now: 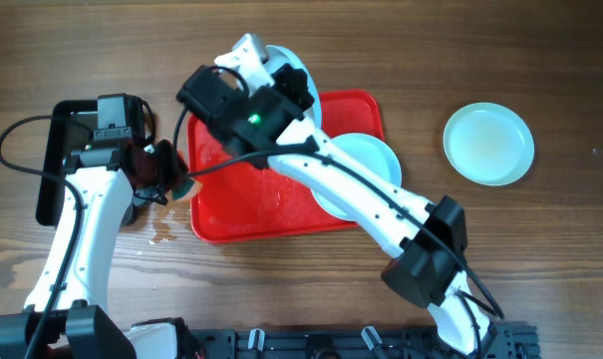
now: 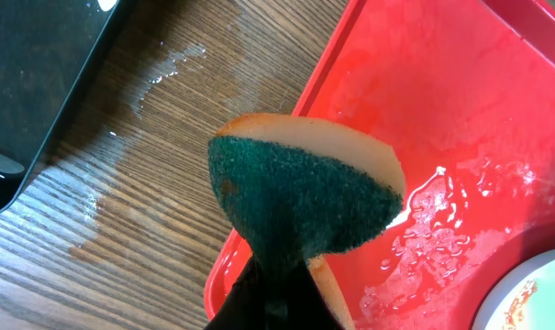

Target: Clean dirty plates on tray and stack at the side

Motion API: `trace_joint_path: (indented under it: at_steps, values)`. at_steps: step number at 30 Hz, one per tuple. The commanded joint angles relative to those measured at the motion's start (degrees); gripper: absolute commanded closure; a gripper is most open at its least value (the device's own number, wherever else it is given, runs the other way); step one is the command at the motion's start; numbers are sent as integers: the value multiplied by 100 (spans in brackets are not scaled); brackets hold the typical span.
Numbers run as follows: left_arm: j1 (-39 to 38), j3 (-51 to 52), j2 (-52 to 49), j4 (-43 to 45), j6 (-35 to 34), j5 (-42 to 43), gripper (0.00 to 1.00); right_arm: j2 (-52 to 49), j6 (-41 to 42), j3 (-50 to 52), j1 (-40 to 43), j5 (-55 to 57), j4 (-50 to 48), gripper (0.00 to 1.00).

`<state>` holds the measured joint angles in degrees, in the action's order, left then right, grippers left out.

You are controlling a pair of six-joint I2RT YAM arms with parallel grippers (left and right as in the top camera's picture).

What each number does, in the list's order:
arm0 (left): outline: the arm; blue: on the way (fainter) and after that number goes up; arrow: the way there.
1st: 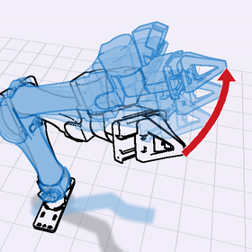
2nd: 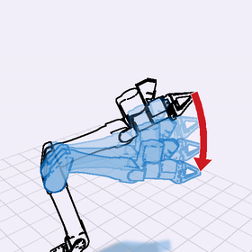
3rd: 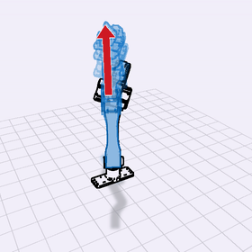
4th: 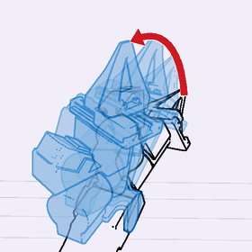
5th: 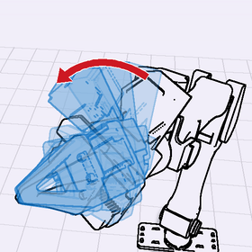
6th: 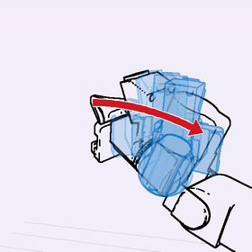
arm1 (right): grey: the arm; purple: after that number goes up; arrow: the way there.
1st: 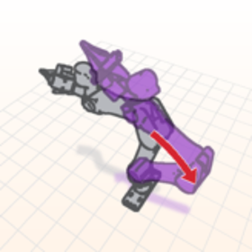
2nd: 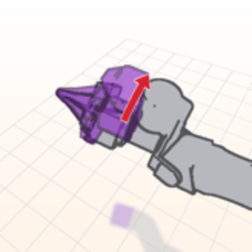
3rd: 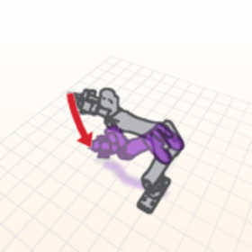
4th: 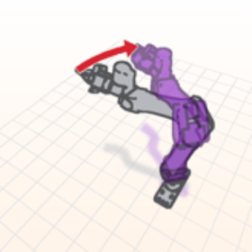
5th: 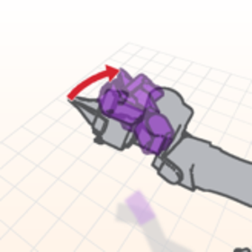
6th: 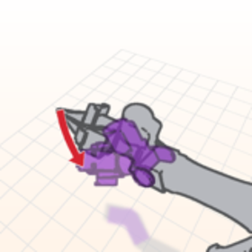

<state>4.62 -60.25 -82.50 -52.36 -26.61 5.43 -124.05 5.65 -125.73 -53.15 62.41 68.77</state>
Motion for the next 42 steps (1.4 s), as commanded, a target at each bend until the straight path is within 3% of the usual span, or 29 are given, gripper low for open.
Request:
trace_joint_path:
  at_steps: [1,8,17,23,30,35,36,39,42]
  values:
    - [0,26,-35,2,46,50,96,138,-271,-122,-125,603,-63,96]
    - [0,26,-35,20,46,50,96,138,-157,-122,-203,-245,15,96]
    - [0,26,-35,17,48,50,96,136,999,-17,-24,-3770,188,96]
    - [0,26,-35,17,46,50,96,125,1661,673,219,-4618,151,96]
    - [0,26,-35,22,50,72,96,114,1875,1707,636,-5112,-616,96]
    - [0,26,-35,153,581,990,96,109,1873,2321,872,-5803,-1322,96]
    - [0,26,-35,170,654,1093,96,107,1875,2411,901,-5886,-1421,93]
    - [0,26,-35,175,651,1104,96,98,1875,2505,935,-6057,-1480,67]
    - [0,26,-35,212,649,1106,96,98,1875,2505,933,-6218,-1478,53]
